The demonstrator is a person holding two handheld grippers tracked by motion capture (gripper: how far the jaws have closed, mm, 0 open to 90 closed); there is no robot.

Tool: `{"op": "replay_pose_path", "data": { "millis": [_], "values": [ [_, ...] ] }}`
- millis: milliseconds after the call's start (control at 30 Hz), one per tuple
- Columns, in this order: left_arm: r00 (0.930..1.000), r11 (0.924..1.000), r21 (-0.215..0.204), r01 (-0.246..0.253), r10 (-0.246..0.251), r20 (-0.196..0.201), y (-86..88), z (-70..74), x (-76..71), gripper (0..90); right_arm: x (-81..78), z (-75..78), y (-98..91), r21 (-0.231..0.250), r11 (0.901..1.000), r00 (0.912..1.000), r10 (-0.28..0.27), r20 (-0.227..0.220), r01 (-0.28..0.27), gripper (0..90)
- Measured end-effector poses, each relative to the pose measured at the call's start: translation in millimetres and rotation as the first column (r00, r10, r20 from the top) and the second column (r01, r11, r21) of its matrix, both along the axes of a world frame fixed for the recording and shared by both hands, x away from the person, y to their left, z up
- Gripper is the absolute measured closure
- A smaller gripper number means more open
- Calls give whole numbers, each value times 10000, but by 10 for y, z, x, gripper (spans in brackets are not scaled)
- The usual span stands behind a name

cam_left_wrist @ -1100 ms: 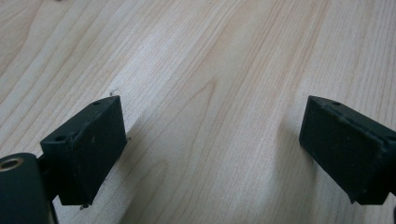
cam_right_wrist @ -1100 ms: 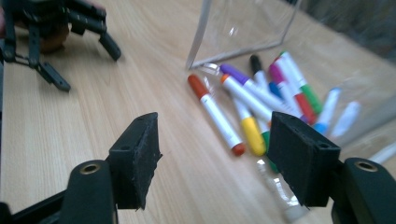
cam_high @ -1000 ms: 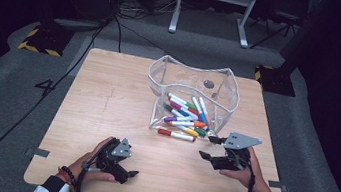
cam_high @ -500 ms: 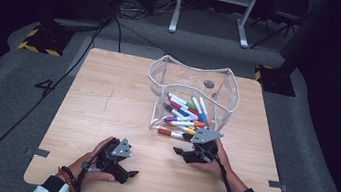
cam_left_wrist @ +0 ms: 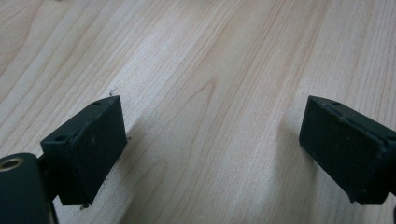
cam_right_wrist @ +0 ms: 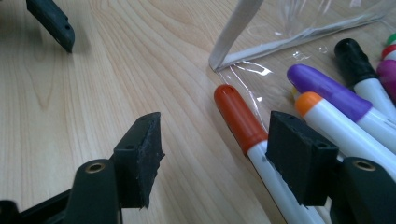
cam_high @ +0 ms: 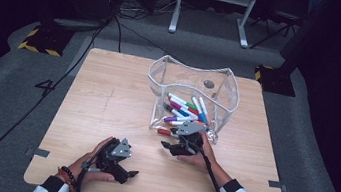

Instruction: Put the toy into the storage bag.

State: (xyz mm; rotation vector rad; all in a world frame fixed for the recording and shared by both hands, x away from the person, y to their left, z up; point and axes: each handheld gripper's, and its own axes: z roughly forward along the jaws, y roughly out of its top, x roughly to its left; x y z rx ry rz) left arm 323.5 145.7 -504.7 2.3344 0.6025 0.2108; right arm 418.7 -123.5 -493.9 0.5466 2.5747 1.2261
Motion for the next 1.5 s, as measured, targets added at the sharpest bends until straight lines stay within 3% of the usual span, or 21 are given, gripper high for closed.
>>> {"op": "replay_pose_path", "data": {
  "millis": [267, 400, 533, 667, 733, 933, 1200, 1500],
  "values": [
    [10000, 10000, -22, 25, -25, 7, 1, -1, -1, 76, 51, -8, 116, -305, 9995, 9999, -112, 100, 115, 351],
    [10000, 10000, -11, 27, -27, 19, 3, 0, -3, 76, 63, -73, 172, -601, 9981, 9997, 100, -232, -113, 352],
    [10000, 10000, -13, 21, -21, 26, 3, -1, -4, 76, 45, -74, 170, -444, 9986, 9979, 266, -589, -293, 453],
    [10000, 10000, -9, 14, -14, 16, 3, 0, -5, 76, -30, -71, 121, -308, 9951, 9934, 921, -683, -943, 628],
    [10000, 10000, -6, 16, -16, 18, 4, 0, -5, 76, -76, -50, 114, -479, 9873, 9865, 1478, -709, -1514, 718],
    [10000, 10000, 7, -12, 11, 23, 4, 1, -8, 76, -204, -29, 87, -709, 9693, 9703, 2303, -740, -2354, 743],
    [10000, 10000, 23, -6, 6, 30, 7, 1, -11, 77, -311, 2, -66, -1037, 9664, 9706, 2280, -772, -2353, 745],
    [10000, 10000, 9, 19, -19, 39, 6, 1, -8, 76, -385, 153, -375, -759, 9777, 9793, 1907, -685, -1957, 745]
  ]
}}
